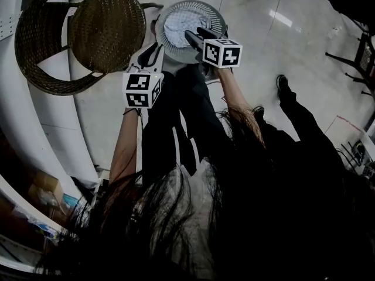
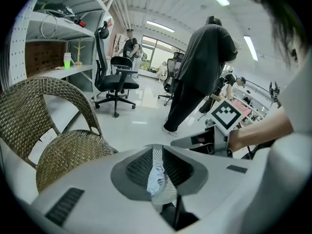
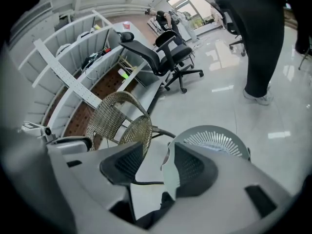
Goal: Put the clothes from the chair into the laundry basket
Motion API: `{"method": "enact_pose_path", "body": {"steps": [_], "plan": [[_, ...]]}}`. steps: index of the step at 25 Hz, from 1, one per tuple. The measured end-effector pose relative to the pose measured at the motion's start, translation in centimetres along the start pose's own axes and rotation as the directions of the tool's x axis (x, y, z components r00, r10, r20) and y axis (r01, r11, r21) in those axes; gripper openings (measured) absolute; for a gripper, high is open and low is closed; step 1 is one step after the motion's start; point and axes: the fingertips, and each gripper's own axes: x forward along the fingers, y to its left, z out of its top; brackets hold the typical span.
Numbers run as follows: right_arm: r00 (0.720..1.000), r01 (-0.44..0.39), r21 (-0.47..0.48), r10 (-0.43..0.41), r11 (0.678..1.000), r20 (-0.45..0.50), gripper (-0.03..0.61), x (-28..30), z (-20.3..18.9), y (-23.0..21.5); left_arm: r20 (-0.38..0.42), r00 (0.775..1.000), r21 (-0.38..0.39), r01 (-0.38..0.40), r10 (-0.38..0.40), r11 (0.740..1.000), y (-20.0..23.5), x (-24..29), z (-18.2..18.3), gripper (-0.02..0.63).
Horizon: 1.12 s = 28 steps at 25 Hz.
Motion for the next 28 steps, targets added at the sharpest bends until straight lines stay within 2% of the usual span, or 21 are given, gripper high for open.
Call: {"method": "enact_pose_path", "body": {"steps": [8, 16, 23, 28], "plan": [[0.988, -0.043, -0.018, 0.046, 0.999, 0.149, 0.212, -7.0, 2.7, 4.3, 0.058, 0.998, 0.034, 0.025, -0.027, 0.999, -3.0, -3.4, 3.1, 0.074], [0.961, -0.093, -0.118, 0.120, 0.989, 0.249, 0.201, -13.8, 6.2, 10.1, 0.169, 0.986, 0.040, 0.004, -0.011, 0.999, -5.8, -8.2, 7.8, 0.074], [0.947, -0.134, -0.239, 0.195, 0.962, 0.254, 0.192, -19.0, 6.3, 14.3, 0.247, 0.968, 0.009, -0.045, 0.041, 0.999, -8.1, -13.0, 9.4, 0.074], [0.946, -0.152, -0.294, 0.224, 0.944, 0.232, 0.183, -21.4, 5.2, 16.1, 0.263, 0.962, -0.038, -0.064, 0.071, 0.997, -9.4, -16.2, 8.9, 0.074]]}}
